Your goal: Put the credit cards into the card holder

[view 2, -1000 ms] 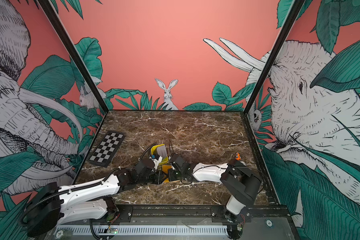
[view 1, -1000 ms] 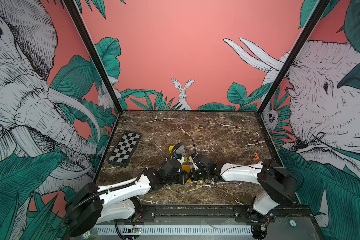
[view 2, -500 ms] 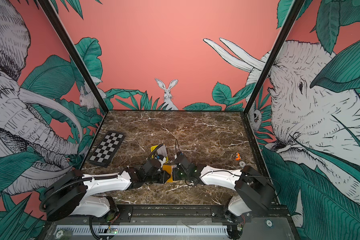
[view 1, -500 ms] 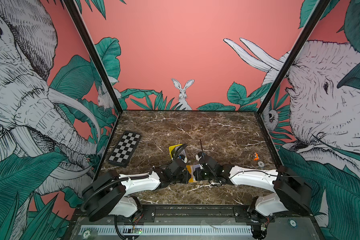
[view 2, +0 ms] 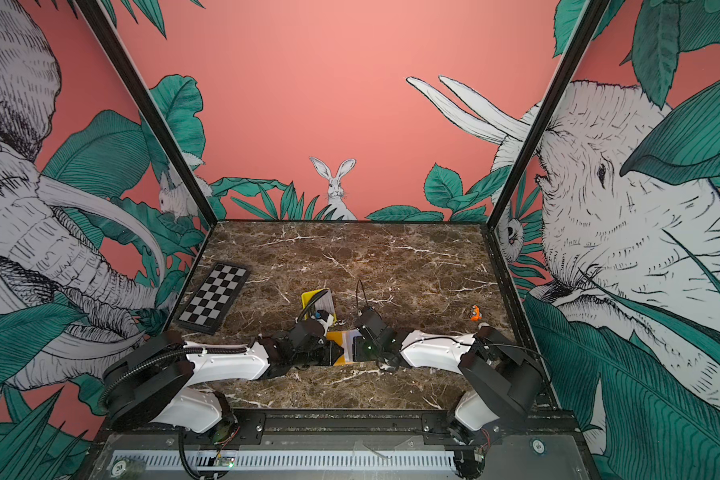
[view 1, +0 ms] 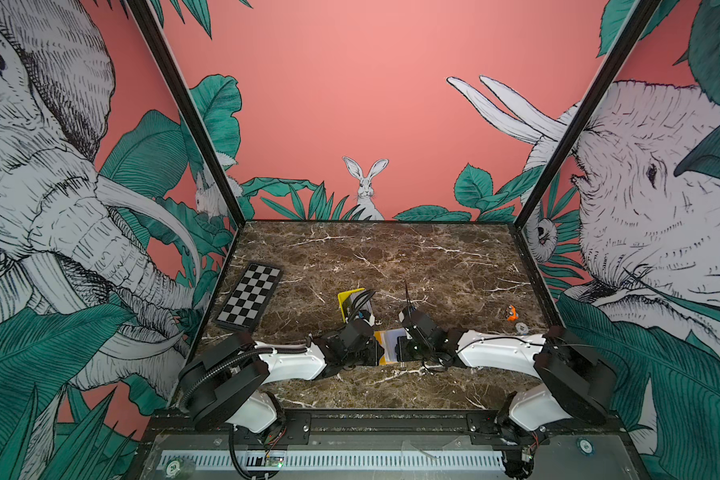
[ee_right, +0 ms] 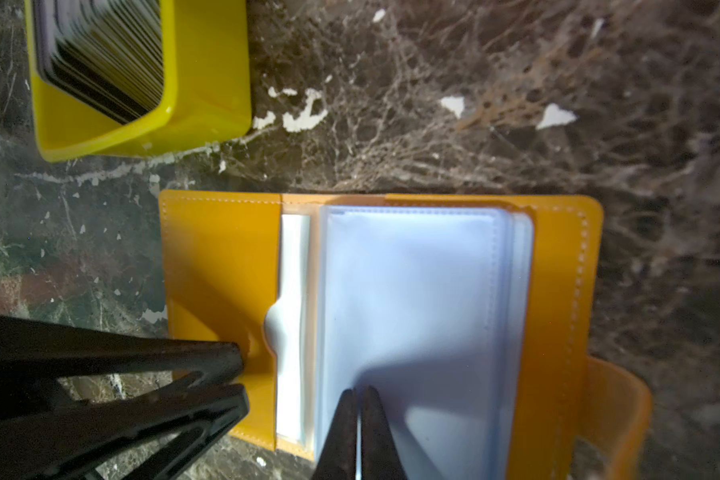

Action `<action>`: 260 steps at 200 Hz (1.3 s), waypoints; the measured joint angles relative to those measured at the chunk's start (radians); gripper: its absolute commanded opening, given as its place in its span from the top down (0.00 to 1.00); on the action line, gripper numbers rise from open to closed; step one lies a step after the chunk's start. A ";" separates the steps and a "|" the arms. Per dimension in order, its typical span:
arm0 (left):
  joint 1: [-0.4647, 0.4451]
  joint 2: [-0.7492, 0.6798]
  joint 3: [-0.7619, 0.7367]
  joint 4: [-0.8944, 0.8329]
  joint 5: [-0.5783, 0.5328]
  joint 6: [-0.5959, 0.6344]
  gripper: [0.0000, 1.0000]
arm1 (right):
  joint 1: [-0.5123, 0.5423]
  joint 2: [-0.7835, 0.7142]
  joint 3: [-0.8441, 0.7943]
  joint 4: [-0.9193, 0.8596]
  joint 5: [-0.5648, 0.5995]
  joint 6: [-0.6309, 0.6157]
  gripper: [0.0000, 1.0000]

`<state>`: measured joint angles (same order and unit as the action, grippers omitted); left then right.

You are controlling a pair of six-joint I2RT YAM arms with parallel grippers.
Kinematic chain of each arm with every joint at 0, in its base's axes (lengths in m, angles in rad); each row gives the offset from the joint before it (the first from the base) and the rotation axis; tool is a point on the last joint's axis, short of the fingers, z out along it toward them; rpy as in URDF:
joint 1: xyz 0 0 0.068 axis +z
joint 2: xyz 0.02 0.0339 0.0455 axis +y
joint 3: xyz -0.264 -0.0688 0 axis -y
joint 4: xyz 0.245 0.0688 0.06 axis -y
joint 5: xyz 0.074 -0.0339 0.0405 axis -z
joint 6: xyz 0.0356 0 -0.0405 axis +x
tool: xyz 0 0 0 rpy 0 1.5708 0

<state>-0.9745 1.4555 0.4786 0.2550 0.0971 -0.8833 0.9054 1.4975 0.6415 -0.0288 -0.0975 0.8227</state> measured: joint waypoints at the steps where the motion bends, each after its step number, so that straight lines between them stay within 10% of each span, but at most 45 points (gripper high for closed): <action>1: 0.000 0.001 -0.003 0.005 0.000 -0.002 0.77 | 0.000 0.000 0.000 -0.001 0.000 0.000 0.92; 129: 0.002 0.007 -0.028 0.079 0.035 -0.055 0.74 | -0.002 -0.421 -0.079 -0.225 0.058 -0.054 0.89; 260: 0.002 0.005 0.090 -0.082 -0.011 0.002 0.76 | -0.002 -0.257 -0.037 -0.091 0.012 -0.118 0.87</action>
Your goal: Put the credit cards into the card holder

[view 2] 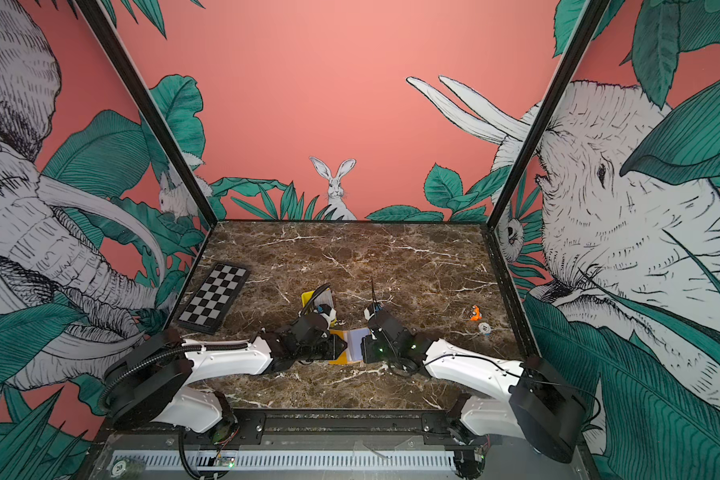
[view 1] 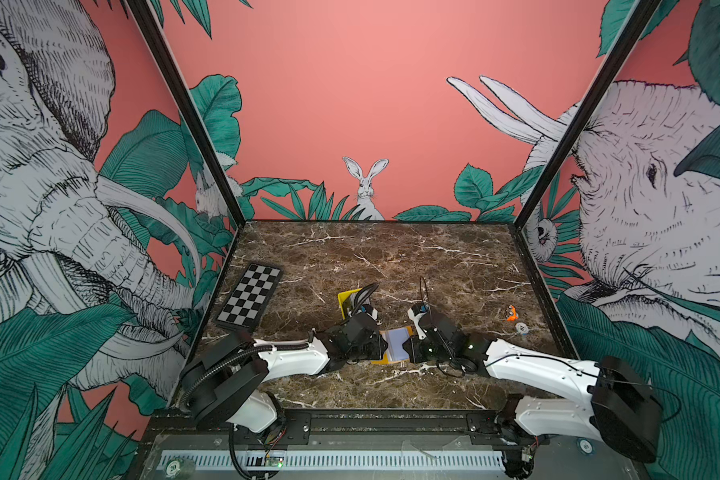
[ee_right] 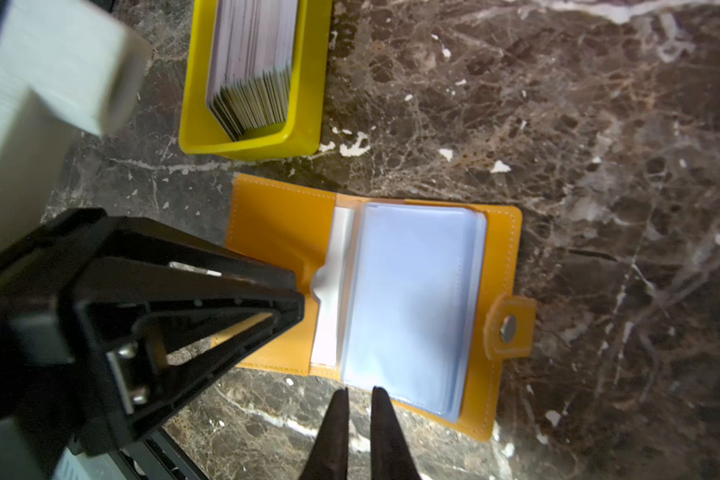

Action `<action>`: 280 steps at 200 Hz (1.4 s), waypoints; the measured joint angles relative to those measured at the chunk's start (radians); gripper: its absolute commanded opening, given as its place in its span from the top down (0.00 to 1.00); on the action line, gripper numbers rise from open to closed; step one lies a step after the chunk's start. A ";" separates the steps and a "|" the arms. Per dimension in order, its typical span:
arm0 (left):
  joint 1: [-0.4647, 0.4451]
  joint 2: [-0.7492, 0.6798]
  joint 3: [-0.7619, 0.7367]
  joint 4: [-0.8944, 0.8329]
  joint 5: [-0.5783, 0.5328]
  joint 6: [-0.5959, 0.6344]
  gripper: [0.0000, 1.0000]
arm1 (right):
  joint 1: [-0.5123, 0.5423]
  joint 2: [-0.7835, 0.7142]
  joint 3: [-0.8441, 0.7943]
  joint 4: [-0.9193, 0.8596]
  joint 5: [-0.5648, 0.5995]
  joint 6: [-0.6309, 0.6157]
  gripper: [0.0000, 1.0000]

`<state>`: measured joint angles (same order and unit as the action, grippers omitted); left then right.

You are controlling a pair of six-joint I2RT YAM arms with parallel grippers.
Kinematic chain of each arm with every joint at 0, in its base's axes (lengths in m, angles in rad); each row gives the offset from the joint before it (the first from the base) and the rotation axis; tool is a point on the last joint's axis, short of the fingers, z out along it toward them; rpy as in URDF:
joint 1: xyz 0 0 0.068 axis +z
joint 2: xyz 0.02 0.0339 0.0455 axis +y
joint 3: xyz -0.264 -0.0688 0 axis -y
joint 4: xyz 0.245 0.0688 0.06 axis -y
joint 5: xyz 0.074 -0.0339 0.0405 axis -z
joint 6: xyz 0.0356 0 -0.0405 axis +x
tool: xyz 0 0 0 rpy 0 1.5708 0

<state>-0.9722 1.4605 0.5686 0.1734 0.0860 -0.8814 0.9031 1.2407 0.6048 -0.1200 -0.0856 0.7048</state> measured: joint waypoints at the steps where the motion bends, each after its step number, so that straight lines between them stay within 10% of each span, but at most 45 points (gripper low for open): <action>1: 0.000 0.000 0.000 0.000 0.000 0.000 0.76 | 0.000 0.002 0.003 0.002 0.000 -0.002 0.87; 136: 0.040 0.072 -0.002 0.068 0.067 -0.008 0.77 | 0.000 0.323 0.157 0.039 -0.045 0.006 0.88; 280: 0.045 0.125 -0.051 0.225 0.141 -0.018 0.78 | 0.000 0.340 0.179 -0.072 0.031 0.071 0.89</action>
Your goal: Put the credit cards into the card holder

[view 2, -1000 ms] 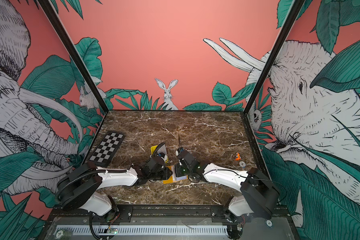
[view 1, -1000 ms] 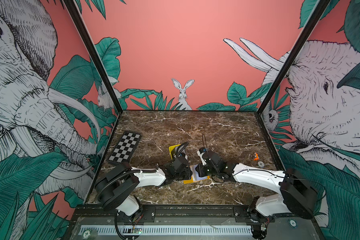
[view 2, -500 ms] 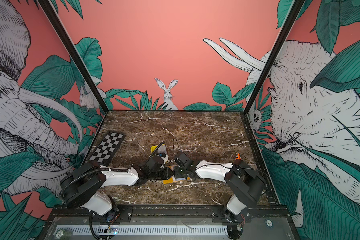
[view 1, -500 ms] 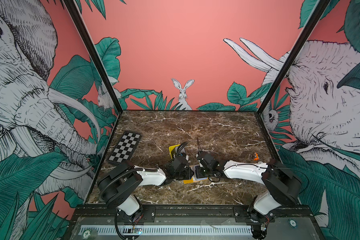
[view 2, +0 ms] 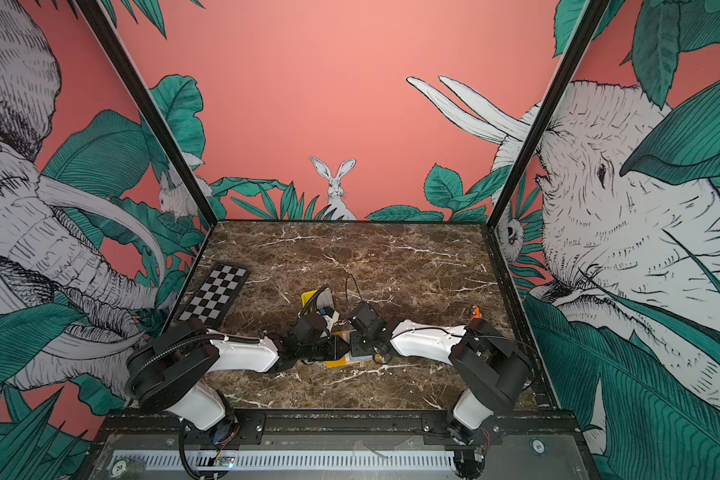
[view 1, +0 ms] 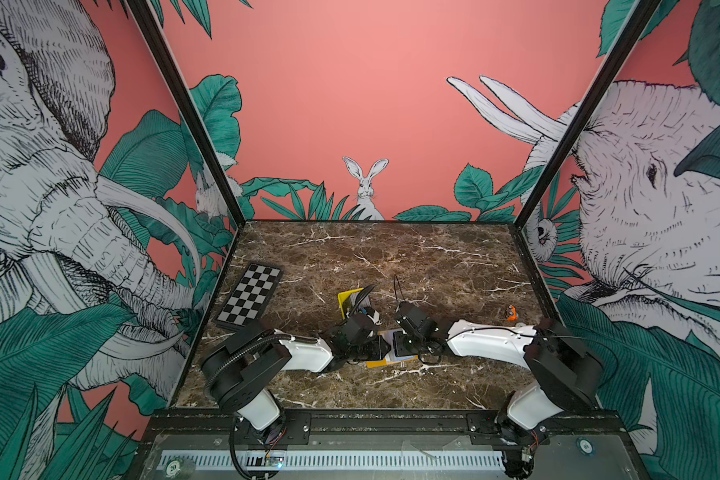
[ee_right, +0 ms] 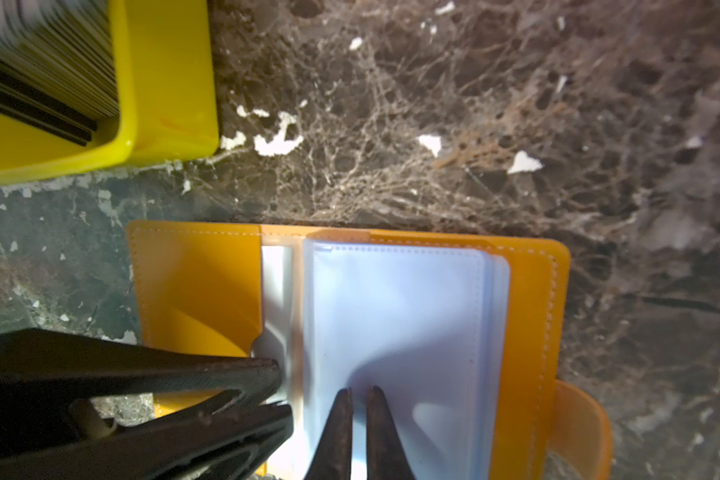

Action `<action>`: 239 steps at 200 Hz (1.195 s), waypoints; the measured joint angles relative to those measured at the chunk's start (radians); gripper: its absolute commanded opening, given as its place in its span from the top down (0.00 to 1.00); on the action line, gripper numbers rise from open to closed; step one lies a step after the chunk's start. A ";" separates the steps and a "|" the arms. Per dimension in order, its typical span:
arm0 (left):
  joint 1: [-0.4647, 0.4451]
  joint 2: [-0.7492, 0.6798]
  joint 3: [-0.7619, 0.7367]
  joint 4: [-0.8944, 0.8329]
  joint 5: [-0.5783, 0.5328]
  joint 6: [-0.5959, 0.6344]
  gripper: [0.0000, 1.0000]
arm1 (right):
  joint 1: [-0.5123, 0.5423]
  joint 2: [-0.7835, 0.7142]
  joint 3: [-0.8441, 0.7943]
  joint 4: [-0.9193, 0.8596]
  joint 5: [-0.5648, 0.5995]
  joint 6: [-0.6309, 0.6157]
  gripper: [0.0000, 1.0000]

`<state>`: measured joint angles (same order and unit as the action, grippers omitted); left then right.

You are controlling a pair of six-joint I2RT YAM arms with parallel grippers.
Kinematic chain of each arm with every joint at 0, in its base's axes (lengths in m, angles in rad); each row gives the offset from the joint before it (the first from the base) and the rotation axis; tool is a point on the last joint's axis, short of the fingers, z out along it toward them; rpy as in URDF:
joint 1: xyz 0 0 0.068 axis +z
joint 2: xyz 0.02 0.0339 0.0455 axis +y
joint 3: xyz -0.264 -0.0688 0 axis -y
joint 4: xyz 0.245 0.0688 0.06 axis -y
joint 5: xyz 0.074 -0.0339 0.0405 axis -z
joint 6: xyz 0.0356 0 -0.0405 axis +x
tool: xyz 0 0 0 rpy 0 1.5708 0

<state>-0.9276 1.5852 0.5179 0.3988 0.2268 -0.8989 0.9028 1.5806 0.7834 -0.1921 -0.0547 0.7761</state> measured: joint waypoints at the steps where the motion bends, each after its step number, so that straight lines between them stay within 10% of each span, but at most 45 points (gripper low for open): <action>1: 0.000 0.000 -0.001 0.002 0.000 0.000 0.78 | 0.000 0.000 0.000 0.000 -0.001 0.000 0.89; 239: 0.000 -0.061 -0.029 -0.053 -0.060 0.021 0.78 | -0.005 -0.096 -0.130 0.147 -0.006 -0.061 0.88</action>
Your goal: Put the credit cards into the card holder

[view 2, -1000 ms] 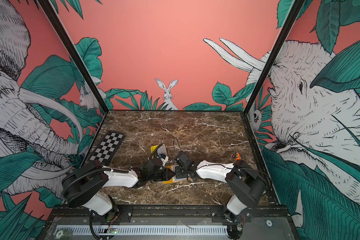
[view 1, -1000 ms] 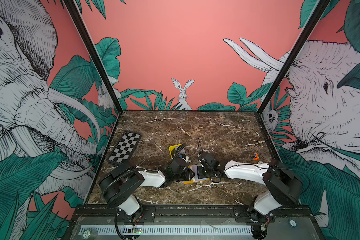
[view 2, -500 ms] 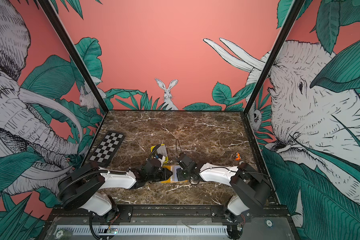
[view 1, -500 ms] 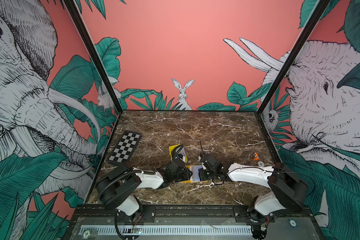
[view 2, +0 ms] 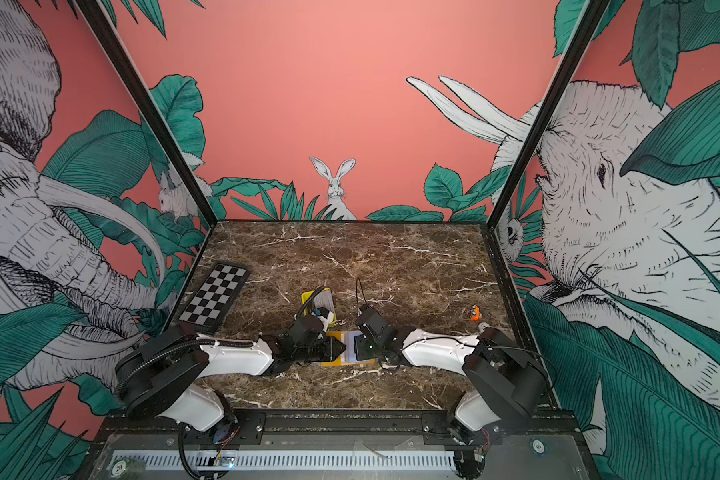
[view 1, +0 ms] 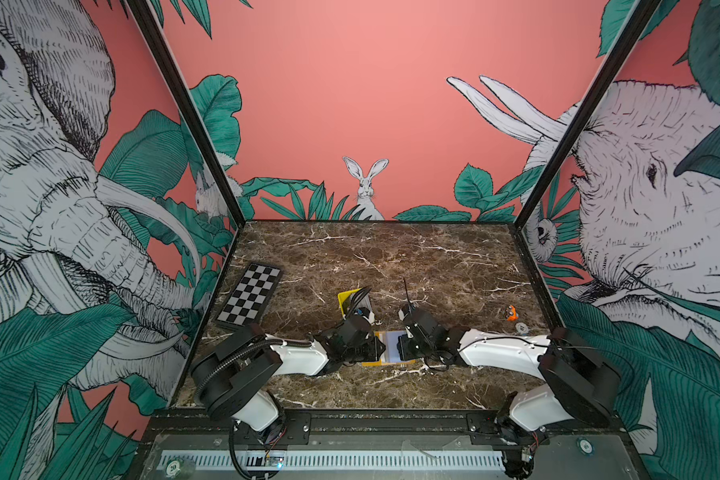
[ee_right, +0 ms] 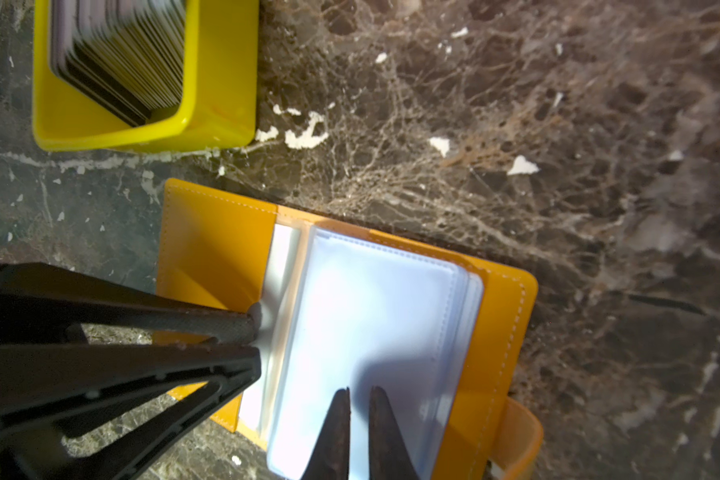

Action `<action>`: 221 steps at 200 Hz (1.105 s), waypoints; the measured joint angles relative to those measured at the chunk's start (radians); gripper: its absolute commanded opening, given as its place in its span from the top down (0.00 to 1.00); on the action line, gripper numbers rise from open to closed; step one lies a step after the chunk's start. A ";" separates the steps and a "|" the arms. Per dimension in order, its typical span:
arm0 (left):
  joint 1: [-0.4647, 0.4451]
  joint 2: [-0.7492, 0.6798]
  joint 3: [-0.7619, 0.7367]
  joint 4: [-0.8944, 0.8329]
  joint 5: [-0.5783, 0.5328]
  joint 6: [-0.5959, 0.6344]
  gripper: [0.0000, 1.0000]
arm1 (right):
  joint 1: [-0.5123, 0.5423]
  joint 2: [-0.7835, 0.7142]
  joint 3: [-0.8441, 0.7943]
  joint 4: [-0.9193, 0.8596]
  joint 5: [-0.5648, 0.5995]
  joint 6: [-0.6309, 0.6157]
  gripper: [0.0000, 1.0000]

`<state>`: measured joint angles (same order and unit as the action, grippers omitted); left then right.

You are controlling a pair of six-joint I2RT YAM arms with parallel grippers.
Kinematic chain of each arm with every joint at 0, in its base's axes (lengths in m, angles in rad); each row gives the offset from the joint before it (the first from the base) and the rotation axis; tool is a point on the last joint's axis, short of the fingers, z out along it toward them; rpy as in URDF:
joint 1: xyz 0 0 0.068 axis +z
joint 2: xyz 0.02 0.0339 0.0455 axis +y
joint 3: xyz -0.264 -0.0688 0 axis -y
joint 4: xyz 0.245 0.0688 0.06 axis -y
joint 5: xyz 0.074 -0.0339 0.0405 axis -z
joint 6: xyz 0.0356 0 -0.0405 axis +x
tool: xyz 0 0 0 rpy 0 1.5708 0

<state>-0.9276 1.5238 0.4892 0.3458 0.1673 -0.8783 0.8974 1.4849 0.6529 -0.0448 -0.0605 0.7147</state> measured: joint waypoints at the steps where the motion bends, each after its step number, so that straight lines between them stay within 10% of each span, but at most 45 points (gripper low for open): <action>1: 0.000 0.000 0.000 0.000 0.000 0.000 0.78 | 0.000 0.000 0.000 0.000 0.000 0.000 0.88; 221: 0.000 -0.019 -0.026 0.009 -0.013 -0.026 0.79 | 0.000 0.125 0.080 0.053 -0.116 0.035 0.88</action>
<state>-0.9276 1.5047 0.4637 0.3550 0.1547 -0.9047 0.8974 1.6100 0.7326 0.0078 -0.1764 0.7502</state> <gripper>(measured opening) 0.207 0.124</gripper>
